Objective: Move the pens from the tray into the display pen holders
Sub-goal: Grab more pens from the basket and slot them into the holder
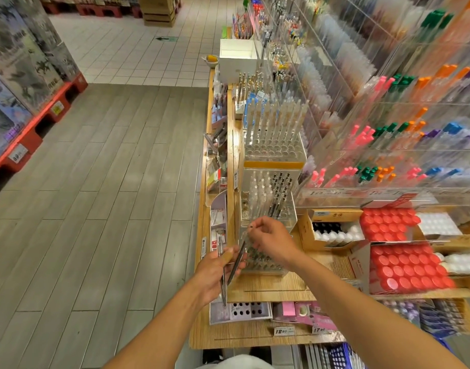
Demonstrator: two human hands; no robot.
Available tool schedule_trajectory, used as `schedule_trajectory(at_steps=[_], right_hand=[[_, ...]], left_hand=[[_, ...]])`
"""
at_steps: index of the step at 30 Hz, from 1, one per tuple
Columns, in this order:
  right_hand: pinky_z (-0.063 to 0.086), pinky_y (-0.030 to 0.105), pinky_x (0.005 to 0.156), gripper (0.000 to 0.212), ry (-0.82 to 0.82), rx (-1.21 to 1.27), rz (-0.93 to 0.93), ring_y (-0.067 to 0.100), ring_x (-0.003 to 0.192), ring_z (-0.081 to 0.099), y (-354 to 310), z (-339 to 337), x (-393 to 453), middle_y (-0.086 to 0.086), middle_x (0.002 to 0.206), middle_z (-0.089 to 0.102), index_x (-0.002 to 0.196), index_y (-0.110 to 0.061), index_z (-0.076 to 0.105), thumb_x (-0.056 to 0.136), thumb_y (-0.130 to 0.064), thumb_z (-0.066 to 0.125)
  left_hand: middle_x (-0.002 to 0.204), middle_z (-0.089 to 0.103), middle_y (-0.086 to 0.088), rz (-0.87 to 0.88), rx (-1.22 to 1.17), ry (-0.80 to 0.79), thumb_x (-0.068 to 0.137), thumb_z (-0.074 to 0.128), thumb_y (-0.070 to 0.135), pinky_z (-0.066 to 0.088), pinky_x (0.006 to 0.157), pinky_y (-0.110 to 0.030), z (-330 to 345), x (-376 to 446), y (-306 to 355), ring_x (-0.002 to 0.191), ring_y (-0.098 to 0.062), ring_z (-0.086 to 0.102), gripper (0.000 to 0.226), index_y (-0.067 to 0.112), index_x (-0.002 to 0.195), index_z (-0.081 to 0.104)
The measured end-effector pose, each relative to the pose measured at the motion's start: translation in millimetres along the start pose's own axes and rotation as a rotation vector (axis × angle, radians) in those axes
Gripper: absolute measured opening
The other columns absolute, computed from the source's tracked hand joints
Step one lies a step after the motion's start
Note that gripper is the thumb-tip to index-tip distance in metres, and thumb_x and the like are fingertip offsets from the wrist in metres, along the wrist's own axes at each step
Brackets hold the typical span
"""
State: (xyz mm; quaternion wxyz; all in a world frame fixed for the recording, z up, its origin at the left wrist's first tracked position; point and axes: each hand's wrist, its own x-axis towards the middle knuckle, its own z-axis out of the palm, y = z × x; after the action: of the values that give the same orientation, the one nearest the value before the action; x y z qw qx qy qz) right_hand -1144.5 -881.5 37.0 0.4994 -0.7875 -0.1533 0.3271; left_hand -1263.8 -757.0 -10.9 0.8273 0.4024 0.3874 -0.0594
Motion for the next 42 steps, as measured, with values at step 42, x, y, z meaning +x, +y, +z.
schedule_trajectory(at_steps=[42], right_hand=[[0.032, 0.023, 0.051, 0.006, -0.231, -0.83, -0.569, 0.012, 0.057, 0.048, 11.9, -5.8, -3.0, -0.01, 0.068, 0.052, 0.086, -0.02, 0.053, 0.087, -0.023, 0.057]], left_hand=[[0.082, 0.068, -0.009, -0.08, 0.008, 0.241, 0.101, 0.049, 0.008, 0.039, 0.045, -0.022, -12.9, 20.7, -5.7, 0.056, -0.012, 0.051, 0.013, 0.005, 0.111, 0.059]])
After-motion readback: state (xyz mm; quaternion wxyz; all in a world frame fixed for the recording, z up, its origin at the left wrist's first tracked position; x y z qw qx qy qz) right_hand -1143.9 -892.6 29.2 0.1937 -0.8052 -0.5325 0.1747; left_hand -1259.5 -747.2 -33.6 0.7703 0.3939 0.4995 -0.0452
